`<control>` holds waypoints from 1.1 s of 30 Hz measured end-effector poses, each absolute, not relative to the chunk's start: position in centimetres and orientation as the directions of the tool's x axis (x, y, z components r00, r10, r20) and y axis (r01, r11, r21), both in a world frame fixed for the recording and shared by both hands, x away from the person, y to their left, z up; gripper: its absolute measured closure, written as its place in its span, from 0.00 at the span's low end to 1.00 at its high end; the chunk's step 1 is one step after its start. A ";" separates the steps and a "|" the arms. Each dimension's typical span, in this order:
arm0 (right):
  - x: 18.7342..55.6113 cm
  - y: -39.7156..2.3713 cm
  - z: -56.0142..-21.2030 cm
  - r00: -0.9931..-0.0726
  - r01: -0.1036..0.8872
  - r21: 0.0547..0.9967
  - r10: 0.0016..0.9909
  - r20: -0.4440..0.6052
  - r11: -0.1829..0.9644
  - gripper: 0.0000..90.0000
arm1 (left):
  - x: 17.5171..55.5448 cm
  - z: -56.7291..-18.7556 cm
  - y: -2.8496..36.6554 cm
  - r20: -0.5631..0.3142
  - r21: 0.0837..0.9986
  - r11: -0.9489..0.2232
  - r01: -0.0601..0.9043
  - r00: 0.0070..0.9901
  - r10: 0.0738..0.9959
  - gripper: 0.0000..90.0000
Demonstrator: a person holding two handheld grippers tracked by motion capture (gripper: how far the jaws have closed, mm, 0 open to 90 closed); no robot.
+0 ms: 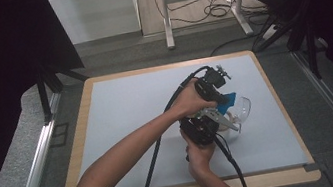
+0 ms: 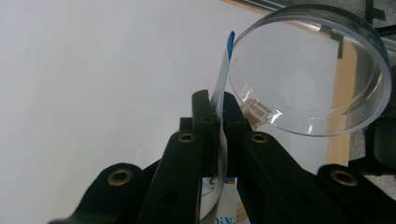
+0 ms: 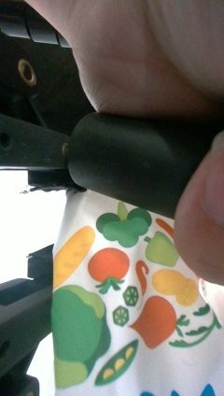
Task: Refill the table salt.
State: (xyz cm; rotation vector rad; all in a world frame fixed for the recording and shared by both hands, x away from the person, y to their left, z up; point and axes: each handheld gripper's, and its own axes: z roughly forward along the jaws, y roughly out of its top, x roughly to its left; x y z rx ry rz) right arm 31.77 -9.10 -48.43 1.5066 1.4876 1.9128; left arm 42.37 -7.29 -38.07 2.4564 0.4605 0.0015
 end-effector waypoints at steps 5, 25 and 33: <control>31.8 -9.0 -48.5 -0.413 0.354 0.833 0.728 0.547 -0.426 0.73 | 42.4 -38.1 -7.2 -0.110 0.590 -0.739 0.326 0.939 0.326 0.98; 31.8 -8.9 -48.4 -0.409 0.359 0.821 0.716 0.565 -0.443 0.73 | 42.4 -38.1 -7.2 -0.108 0.589 -0.740 0.325 0.939 0.326 0.98; 31.8 -9.0 -48.4 -0.410 0.354 0.826 0.721 0.559 -0.439 0.73 | 42.3 -38.1 -7.2 -0.109 0.590 -0.739 0.326 0.939 0.327 0.98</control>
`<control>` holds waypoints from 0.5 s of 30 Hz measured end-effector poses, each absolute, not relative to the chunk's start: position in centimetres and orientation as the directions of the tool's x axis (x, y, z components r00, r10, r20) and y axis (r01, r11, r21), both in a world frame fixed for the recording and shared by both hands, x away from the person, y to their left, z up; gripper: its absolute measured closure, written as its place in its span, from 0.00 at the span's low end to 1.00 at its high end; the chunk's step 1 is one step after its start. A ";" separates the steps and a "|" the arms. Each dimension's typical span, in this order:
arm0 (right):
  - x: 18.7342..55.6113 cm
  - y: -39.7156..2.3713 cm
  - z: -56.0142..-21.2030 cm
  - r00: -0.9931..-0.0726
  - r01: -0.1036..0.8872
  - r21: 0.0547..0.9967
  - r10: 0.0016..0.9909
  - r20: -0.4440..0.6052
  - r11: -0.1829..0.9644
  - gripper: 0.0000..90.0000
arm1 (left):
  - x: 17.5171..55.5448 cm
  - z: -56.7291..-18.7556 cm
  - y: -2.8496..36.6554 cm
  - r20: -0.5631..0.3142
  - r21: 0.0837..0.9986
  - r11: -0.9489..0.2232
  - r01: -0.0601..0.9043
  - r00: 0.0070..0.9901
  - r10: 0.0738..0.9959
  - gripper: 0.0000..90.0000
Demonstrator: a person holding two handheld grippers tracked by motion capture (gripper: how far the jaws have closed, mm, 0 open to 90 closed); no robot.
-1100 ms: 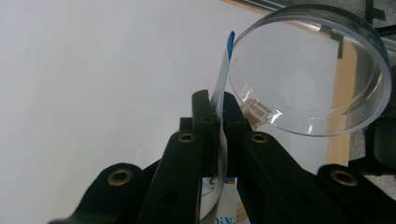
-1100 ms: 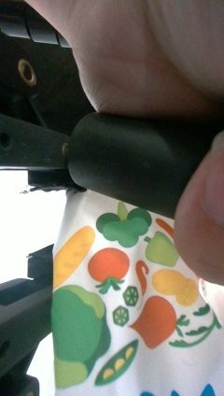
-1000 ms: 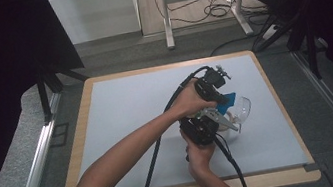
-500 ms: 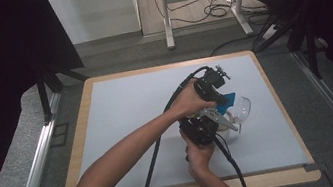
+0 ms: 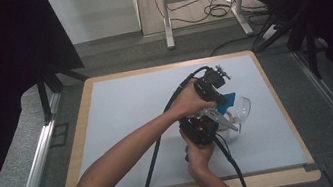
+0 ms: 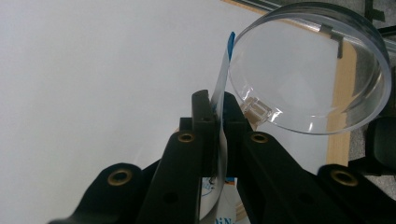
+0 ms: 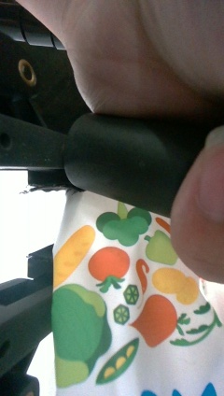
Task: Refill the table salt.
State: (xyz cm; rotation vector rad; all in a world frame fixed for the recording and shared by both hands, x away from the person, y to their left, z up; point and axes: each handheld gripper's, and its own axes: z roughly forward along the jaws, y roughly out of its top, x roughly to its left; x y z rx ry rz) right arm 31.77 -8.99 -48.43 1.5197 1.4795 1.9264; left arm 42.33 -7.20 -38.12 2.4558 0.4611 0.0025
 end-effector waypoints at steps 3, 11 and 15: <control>31.7 -9.0 -48.5 -0.411 0.356 0.825 0.719 0.560 -0.439 0.73 | 42.3 -38.1 -7.2 -0.111 0.590 -0.738 0.326 0.939 0.326 0.98; 31.7 -9.1 -48.6 -0.411 0.350 0.831 0.726 0.551 -0.432 0.73 | 42.5 -38.2 -7.2 -0.119 0.589 -0.737 0.333 0.937 0.329 0.98; 31.7 -9.1 -48.6 -0.412 0.350 0.832 0.727 0.550 -0.430 0.73 | 42.5 -38.2 -7.2 -0.119 0.588 -0.737 0.333 0.937 0.328 0.98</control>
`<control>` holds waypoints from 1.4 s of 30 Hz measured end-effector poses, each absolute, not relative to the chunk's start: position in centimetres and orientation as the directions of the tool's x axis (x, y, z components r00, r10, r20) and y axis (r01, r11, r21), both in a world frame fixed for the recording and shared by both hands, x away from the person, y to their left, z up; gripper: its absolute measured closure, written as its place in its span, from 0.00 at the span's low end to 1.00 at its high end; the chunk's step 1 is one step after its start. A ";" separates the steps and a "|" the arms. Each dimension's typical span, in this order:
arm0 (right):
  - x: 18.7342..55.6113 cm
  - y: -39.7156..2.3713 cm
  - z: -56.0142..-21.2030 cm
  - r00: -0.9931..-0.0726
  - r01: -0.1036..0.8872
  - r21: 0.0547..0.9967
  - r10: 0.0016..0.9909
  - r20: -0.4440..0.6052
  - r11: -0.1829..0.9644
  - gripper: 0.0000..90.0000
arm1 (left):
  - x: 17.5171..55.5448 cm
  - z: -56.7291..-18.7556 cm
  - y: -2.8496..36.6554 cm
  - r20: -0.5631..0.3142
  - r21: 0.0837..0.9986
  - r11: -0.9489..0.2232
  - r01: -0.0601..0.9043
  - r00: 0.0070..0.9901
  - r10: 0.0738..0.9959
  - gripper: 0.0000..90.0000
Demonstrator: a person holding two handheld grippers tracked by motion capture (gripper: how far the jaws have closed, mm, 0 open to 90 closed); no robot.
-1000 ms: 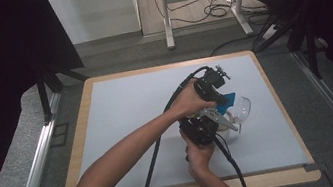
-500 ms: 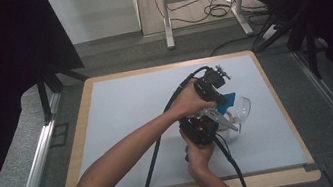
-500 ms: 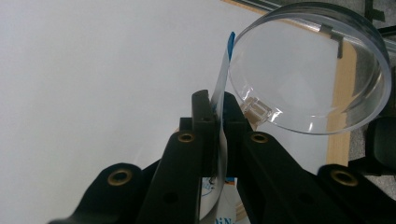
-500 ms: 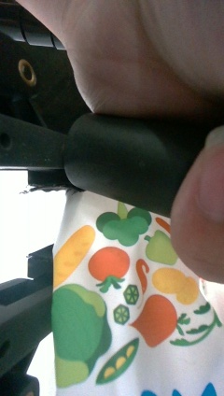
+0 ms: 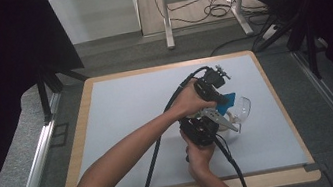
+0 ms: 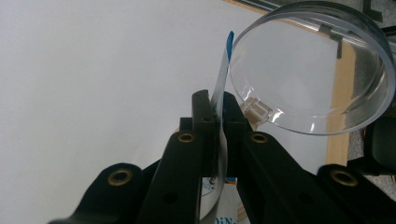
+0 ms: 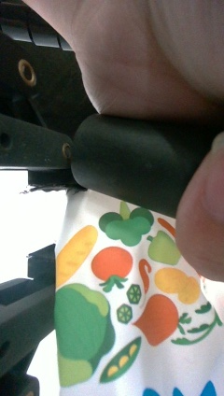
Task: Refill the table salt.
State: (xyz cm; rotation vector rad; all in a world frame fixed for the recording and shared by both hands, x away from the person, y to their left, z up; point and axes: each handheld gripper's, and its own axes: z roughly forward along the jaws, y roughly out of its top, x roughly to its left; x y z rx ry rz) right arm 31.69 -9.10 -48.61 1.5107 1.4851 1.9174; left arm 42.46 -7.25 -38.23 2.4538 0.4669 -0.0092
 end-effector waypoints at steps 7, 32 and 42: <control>31.7 -9.2 -48.6 -0.413 0.354 0.832 0.726 0.549 -0.427 0.73 | 42.5 -38.2 -7.3 -0.120 0.591 -0.736 0.331 0.938 0.325 0.98; 31.2 -9.9 -49.8 -0.438 0.362 0.860 0.748 0.498 -0.360 0.73 | 42.6 -38.2 -6.7 -0.144 0.619 -0.703 0.351 0.930 0.337 0.98; 30.8 -10.0 -50.8 -0.440 0.374 0.864 0.755 0.485 -0.337 0.72 | 42.7 -38.5 -5.7 -0.165 0.636 -0.679 0.368 0.924 0.346 0.97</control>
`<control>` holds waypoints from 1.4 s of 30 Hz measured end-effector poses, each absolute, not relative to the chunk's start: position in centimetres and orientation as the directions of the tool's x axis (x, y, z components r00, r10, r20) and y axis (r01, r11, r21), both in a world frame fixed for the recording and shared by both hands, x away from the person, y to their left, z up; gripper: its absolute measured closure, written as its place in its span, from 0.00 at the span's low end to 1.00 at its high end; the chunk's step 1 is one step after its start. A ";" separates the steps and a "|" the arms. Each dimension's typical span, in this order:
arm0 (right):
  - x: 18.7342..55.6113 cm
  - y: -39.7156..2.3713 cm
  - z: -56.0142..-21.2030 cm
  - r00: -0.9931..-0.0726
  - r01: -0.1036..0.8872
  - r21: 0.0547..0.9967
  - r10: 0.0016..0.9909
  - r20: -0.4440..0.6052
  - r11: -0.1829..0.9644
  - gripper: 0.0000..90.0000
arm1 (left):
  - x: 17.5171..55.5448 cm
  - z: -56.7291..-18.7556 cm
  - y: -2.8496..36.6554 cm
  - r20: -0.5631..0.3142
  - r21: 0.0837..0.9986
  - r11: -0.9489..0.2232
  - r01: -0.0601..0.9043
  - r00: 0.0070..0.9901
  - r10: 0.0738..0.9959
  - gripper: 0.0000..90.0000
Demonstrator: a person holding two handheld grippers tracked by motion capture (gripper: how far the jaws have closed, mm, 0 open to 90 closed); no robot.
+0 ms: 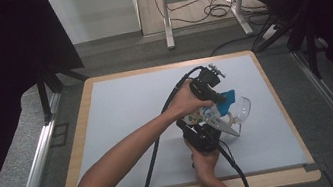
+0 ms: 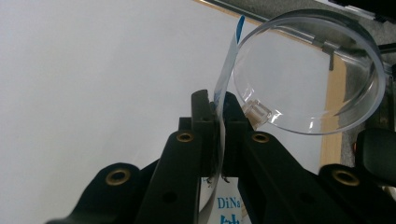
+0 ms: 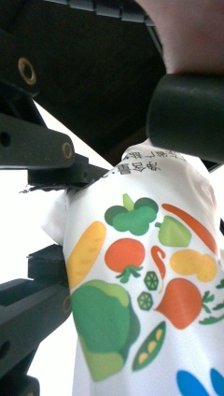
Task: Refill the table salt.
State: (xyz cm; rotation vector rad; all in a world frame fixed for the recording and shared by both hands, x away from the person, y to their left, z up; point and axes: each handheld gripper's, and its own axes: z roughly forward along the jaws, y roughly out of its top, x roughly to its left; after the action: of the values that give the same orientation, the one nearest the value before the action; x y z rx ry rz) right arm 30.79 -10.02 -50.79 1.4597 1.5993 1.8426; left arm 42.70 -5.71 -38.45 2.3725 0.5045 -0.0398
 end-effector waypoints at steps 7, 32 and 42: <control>30.2 -10.0 -51.7 -0.445 0.380 0.874 0.768 0.460 -0.303 0.72 | 42.6 -38.5 -4.3 -0.187 0.658 -0.649 0.382 0.918 0.351 0.98; 28.9 -11.6 -52.8 -0.482 0.401 0.904 0.805 0.345 -0.148 0.69 | 42.2 -38.8 -1.2 -0.256 0.716 -0.557 0.421 0.901 0.351 0.99; 29.0 -12.4 -53.3 -0.470 0.434 0.896 0.824 0.317 -0.097 0.67 | 41.8 -38.8 -0.3 -0.266 0.725 -0.541 0.426 0.898 0.351 0.99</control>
State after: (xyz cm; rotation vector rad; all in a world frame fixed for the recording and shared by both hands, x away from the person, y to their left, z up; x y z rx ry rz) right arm 28.95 -12.37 -53.26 1.3736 1.8403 1.5881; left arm 41.77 -0.29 -38.77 2.1924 0.5542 -0.1111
